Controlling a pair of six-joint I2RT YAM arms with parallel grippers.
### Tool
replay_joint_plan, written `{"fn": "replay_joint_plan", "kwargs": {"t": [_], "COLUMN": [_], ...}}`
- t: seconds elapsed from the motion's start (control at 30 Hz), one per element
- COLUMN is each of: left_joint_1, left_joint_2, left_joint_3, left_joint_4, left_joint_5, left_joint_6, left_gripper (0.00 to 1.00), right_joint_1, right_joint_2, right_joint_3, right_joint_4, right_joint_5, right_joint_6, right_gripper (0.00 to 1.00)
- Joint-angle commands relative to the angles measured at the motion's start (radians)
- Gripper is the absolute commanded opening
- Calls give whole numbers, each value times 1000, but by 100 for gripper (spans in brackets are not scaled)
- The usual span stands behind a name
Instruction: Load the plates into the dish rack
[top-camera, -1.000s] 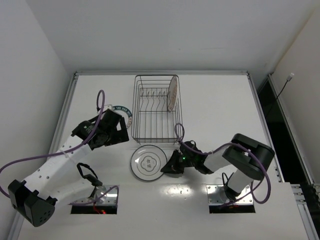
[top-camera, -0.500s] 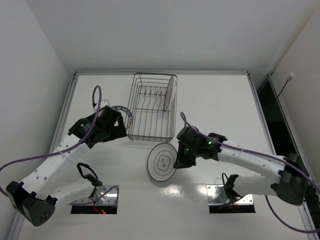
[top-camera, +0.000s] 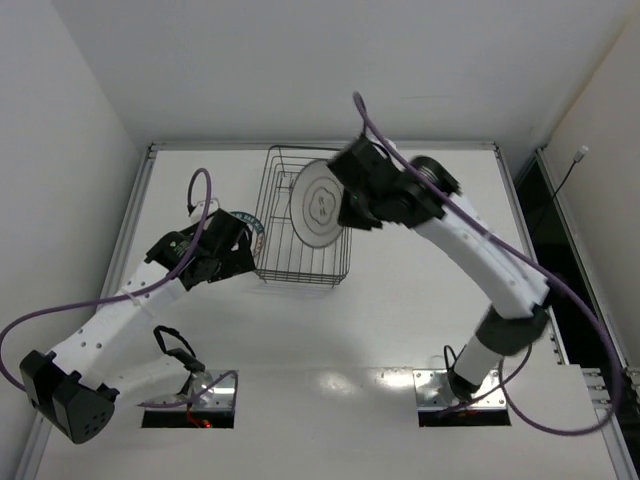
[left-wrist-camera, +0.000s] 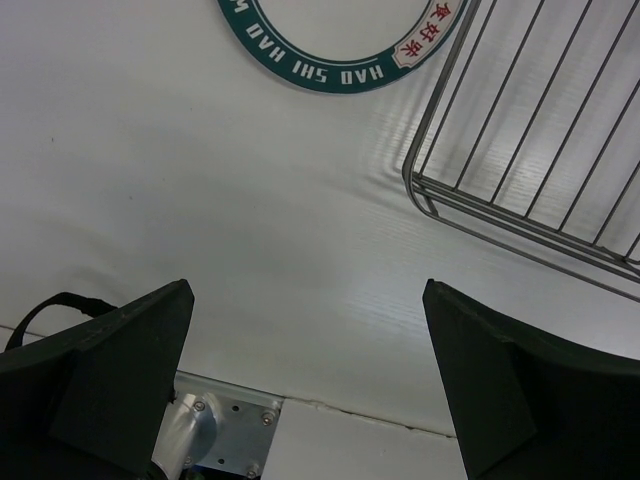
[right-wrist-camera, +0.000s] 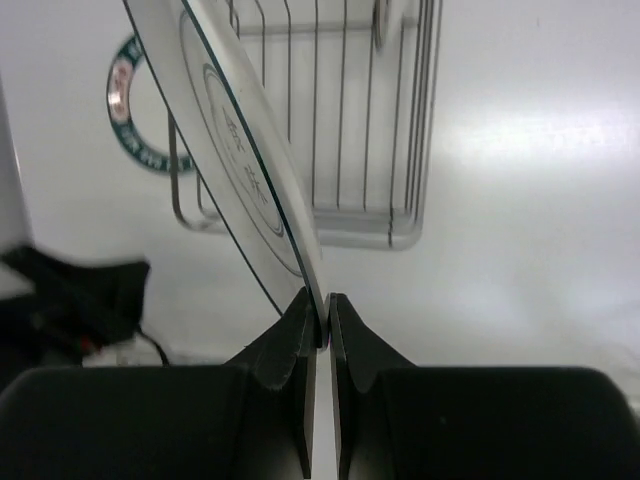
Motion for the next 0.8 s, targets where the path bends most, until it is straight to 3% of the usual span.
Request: {"fn": "replay_joint_plan", "kwargs": {"t": [0.0, 0.17, 0.3, 0.77], "left_joint_1": [-10, -10, -10, -40], "left_joint_2": [3, -17, -40, -40], "left_joint_3": [32, 42, 22, 22], "left_joint_4": [-9, -29, -40, -133], "left_joint_5": [-15, -25, -44, -54], "left_joint_6": [-23, -23, -23, -42], "left_gripper": [100, 100, 100, 100], "right_joint_1": [-75, -173, -227, -270], "right_joint_2": [252, 426, 469, 678], "right_joint_3": [248, 446, 459, 498], "right_joint_4": [-68, -68, -16, 116], "right_joint_5": [148, 199, 283, 315], "right_joint_6": [-110, -110, -121, -75], "right_gripper": [0, 0, 0, 0]}}
